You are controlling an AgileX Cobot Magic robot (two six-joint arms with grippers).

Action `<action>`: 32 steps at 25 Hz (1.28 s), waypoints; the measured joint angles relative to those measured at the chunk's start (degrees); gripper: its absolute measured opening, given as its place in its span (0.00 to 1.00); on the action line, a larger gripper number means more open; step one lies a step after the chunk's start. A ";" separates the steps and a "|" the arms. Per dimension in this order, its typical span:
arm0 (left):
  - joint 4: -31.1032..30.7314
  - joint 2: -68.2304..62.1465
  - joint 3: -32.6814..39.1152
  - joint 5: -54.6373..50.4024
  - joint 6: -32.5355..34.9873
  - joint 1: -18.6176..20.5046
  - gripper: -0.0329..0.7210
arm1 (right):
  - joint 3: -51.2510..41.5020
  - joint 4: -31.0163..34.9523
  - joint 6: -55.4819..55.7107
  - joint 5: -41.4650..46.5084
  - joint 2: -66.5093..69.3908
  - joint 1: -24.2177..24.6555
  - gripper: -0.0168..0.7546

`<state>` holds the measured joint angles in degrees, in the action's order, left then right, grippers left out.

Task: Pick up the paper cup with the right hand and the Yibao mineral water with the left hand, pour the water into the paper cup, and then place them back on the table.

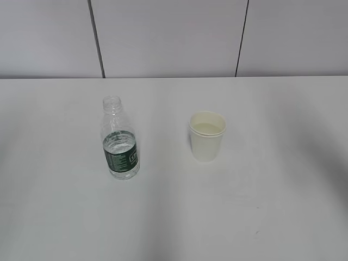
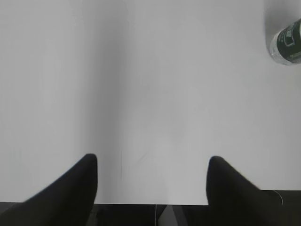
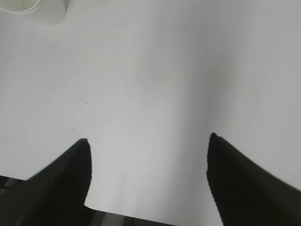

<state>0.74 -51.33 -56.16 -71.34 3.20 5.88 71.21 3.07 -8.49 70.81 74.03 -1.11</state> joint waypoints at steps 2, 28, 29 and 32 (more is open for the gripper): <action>0.00 4.44 3.32 -0.07 0.00 0.00 0.64 | -1.40 0.00 0.00 0.04 -2.19 0.00 0.79; 0.00 46.41 26.46 6.75 0.05 0.00 0.64 | -2.96 0.20 0.00 0.84 -13.79 0.00 0.79; 0.00 46.86 26.65 7.02 0.05 0.00 0.64 | -2.96 0.20 0.00 0.84 -14.58 0.00 0.79; 0.00 48.03 26.76 7.28 0.11 0.00 0.64 | -2.96 0.20 0.00 0.99 -16.83 0.00 0.79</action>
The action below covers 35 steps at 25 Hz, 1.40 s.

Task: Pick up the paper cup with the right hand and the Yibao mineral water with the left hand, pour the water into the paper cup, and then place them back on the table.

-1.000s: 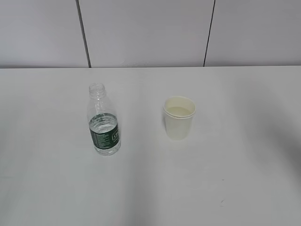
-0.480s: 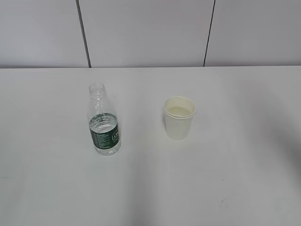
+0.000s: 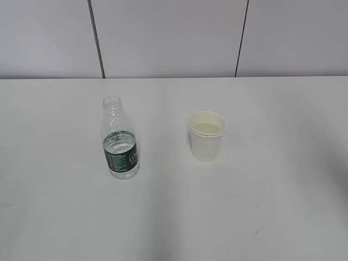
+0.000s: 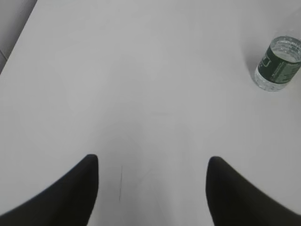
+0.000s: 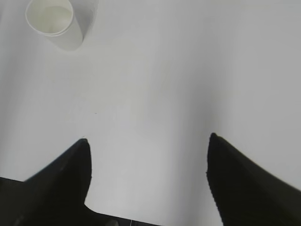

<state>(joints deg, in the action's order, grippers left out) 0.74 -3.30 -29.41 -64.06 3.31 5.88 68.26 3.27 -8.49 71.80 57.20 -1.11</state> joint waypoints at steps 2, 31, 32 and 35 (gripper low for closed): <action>0.00 0.56 0.00 0.14 0.06 0.00 0.64 | 0.00 0.00 0.00 0.14 -1.51 0.00 0.79; 0.00 4.33 0.00 0.26 0.06 0.00 0.64 | -32.85 0.00 0.00 -4.59 -30.93 0.00 0.79; 0.00 4.33 0.00 0.26 0.06 0.00 0.64 | -34.64 0.00 0.00 -4.85 -32.23 0.00 0.79; 0.00 4.33 0.00 0.26 0.06 0.00 0.64 | -39.10 -0.35 0.11 -5.71 -35.87 0.00 0.79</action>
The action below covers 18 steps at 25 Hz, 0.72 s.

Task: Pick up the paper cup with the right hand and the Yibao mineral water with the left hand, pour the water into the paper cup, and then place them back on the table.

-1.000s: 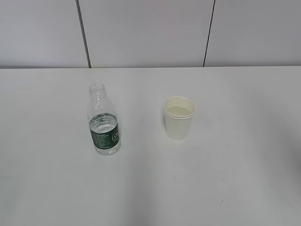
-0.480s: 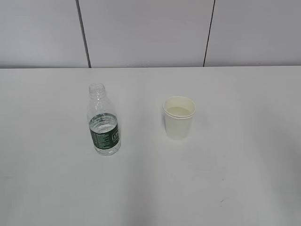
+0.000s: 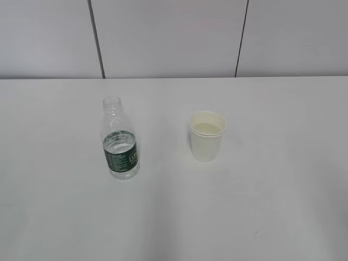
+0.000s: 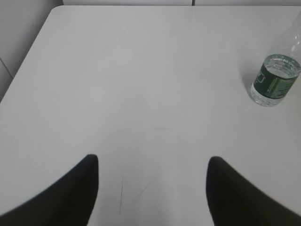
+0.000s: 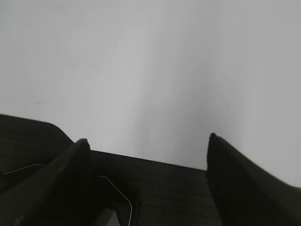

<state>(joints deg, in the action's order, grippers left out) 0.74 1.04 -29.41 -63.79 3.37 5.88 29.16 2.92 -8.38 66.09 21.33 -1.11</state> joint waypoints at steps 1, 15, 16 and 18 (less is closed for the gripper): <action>0.06 0.00 0.00 0.00 0.00 0.00 0.64 | -0.71 -0.53 0.24 0.00 -1.20 0.00 0.79; 0.06 0.00 0.00 0.00 0.00 0.00 0.64 | -1.12 -2.50 0.98 -0.54 -19.62 0.00 0.79; 0.06 0.00 0.00 0.00 0.00 0.00 0.64 | -1.12 -2.50 0.98 -0.54 -20.72 0.00 0.79; 0.06 0.00 0.00 0.00 0.00 0.00 0.64 | -1.12 -2.50 0.98 -0.42 -22.05 0.00 0.79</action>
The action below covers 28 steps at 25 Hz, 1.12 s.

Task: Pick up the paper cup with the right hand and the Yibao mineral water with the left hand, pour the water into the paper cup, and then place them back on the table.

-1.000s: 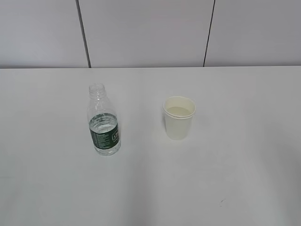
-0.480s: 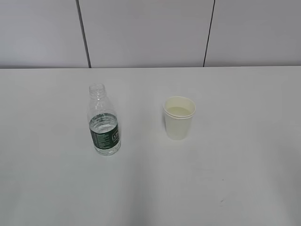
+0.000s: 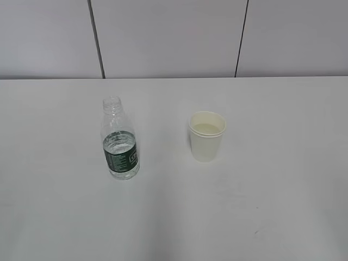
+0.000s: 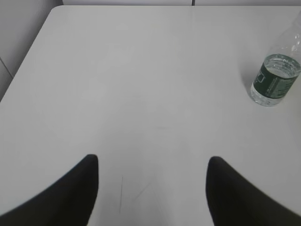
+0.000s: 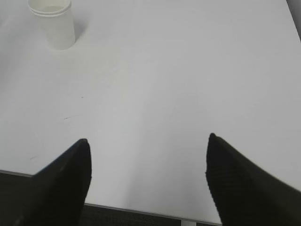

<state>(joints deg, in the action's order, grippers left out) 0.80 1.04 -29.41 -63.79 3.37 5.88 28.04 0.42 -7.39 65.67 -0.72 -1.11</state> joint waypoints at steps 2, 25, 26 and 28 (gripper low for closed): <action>0.06 0.00 0.00 0.00 0.00 0.00 0.64 | 0.00 0.00 0.00 0.00 -0.25 0.00 0.79; 2.99 0.00 0.00 0.00 5.00 0.00 0.64 | 0.00 0.22 0.22 0.11 -0.36 0.00 0.79; 2.99 0.00 0.00 0.00 5.00 0.00 0.64 | 0.00 0.22 0.22 0.11 -0.36 0.00 0.79; 2.99 0.00 0.00 0.00 5.00 0.00 0.64 | 0.00 0.22 0.22 0.11 -0.36 0.00 0.79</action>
<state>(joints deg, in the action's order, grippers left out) 3.79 1.04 -29.41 -63.79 8.37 5.88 28.04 0.64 -7.17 65.78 -1.08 -1.11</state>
